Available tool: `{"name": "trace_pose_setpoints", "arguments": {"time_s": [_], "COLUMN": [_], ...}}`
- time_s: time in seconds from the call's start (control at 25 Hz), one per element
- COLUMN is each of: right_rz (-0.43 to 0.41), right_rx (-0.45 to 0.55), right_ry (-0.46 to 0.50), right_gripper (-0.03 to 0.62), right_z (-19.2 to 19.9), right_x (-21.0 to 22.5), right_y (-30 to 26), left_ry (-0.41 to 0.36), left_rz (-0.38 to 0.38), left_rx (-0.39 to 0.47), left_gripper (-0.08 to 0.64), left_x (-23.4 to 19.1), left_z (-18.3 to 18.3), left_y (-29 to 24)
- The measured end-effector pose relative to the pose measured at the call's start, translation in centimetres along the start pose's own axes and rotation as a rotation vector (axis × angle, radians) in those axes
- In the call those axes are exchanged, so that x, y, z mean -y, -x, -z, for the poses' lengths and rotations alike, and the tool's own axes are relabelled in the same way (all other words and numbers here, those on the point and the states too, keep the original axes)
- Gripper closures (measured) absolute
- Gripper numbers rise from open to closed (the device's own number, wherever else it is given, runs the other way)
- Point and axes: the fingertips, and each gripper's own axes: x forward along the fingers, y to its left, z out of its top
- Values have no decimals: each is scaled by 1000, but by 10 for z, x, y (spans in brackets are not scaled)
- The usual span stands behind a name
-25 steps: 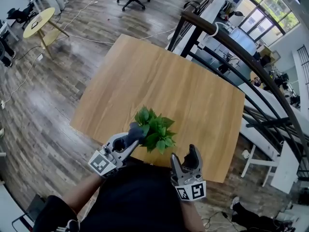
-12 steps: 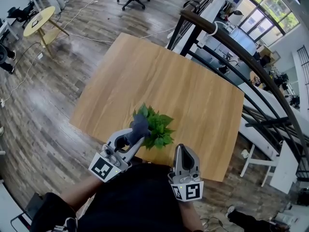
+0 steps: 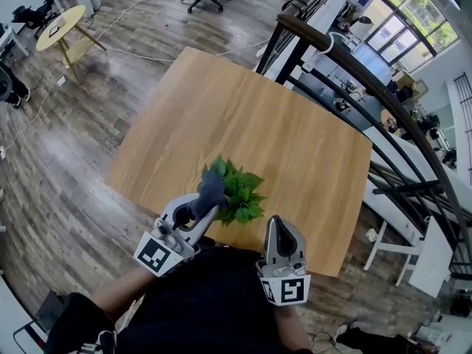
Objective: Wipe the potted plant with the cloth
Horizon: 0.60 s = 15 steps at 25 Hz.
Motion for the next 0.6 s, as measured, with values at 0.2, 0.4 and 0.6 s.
{"name": "trace_pose_setpoints", "arguments": {"time_s": [0.2,0.4,0.6], "right_rz": [19,74,107], "right_rx": [6,38,72], "right_ry": [-5,-6,6], "right_gripper": [577,577,577], "right_z": [-1,-11,-23], "right_x": [5,20,36], "right_y": [1,3,5], "left_ry": [-7,-10,-30], "left_rz": [-41,-109,-105], "left_rx": [12,66,44], "left_gripper": [469,469,469], "left_x": [-9,-24,-21], "left_z": [-3,-18,-17], "left_y": [5,8,6]}}
